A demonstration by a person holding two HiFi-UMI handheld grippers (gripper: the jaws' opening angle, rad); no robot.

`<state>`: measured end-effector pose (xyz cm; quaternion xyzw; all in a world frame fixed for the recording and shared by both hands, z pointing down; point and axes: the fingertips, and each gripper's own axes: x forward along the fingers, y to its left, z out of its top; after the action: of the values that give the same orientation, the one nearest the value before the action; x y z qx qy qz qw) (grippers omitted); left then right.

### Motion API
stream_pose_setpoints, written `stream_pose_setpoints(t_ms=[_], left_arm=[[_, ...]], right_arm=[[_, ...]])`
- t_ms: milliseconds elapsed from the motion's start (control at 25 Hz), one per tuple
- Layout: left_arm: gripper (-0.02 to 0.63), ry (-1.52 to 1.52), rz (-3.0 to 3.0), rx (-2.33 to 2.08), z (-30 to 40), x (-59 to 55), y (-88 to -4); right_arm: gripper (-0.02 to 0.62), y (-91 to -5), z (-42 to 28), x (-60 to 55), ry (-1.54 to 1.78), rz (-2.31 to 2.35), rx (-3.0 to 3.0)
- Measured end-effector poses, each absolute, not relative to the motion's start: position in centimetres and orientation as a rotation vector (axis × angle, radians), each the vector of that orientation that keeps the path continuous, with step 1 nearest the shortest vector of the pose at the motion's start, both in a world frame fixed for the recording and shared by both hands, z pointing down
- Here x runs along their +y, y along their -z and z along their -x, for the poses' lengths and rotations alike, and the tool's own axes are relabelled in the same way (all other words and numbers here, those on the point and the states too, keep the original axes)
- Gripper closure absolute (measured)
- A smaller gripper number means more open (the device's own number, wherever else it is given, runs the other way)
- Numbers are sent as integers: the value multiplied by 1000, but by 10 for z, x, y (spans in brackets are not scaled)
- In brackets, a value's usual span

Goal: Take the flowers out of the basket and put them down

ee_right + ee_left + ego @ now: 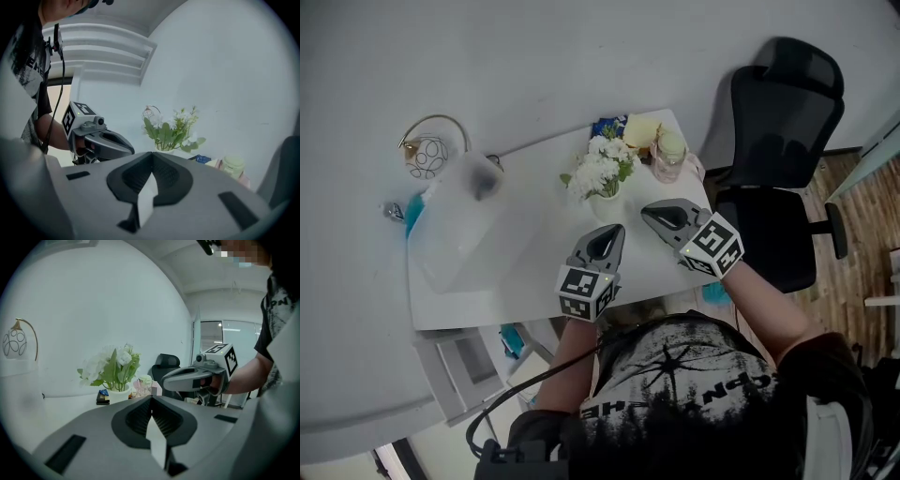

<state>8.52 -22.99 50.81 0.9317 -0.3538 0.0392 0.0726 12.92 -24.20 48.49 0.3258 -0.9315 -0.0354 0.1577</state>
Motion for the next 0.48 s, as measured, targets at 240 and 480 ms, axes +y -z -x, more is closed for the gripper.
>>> stream_pose_setpoints(t_ms=[240, 480], left_arm=[[595, -117, -2809, -1060, -87, -230, -507], [595, -104, -2815, -1061, -89, -233, -502]], right_arm=[[578, -483, -150, -236, 92, -987, -2648], [578, -478, -154, -235, 83, -1025, -2649]])
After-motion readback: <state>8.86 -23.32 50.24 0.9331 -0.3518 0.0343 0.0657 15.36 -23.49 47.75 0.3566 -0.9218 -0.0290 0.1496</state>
